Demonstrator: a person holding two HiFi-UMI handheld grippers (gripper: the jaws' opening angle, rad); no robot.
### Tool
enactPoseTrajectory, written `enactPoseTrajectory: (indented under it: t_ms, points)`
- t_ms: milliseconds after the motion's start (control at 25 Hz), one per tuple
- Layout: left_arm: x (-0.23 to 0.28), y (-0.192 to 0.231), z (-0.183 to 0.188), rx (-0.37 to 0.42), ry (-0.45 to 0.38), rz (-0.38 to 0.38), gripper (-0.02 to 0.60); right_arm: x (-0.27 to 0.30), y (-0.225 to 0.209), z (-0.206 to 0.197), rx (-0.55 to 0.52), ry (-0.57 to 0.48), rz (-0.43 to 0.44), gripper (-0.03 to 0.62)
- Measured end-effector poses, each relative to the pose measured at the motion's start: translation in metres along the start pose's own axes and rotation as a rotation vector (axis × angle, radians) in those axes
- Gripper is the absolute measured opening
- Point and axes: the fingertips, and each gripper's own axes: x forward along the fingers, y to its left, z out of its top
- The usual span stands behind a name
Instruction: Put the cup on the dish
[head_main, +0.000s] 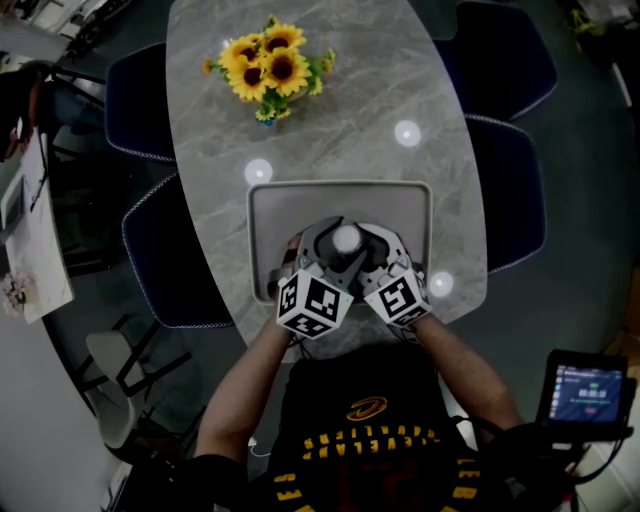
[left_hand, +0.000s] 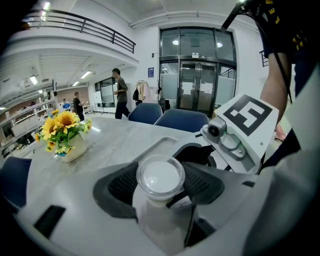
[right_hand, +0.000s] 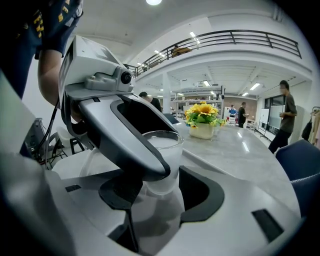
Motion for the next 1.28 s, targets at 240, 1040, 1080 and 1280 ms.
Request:
enactPoseTrajectory:
  t_ms: [240, 1040, 1080, 1280]
  points:
    - [0.002, -0.001, -0.003, 0.005, 0.009, -0.003, 0.272, 0.001, 0.001, -0.004, 0.001, 0.008, -0.001, 0.233]
    - [0.007, -0.003, -0.010, -0.010, 0.012, -0.006, 0.272, 0.003, 0.002, -0.012, -0.002, 0.027, 0.005, 0.233]
    - [0.008, -0.002, -0.010, -0.013, 0.013, -0.003, 0.272, 0.004, 0.001, -0.013, 0.001, 0.028, 0.006, 0.233]
    - [0.016, 0.006, -0.014, -0.051, 0.012, 0.020, 0.272, 0.012, -0.005, -0.017, 0.016, 0.031, 0.013, 0.235]
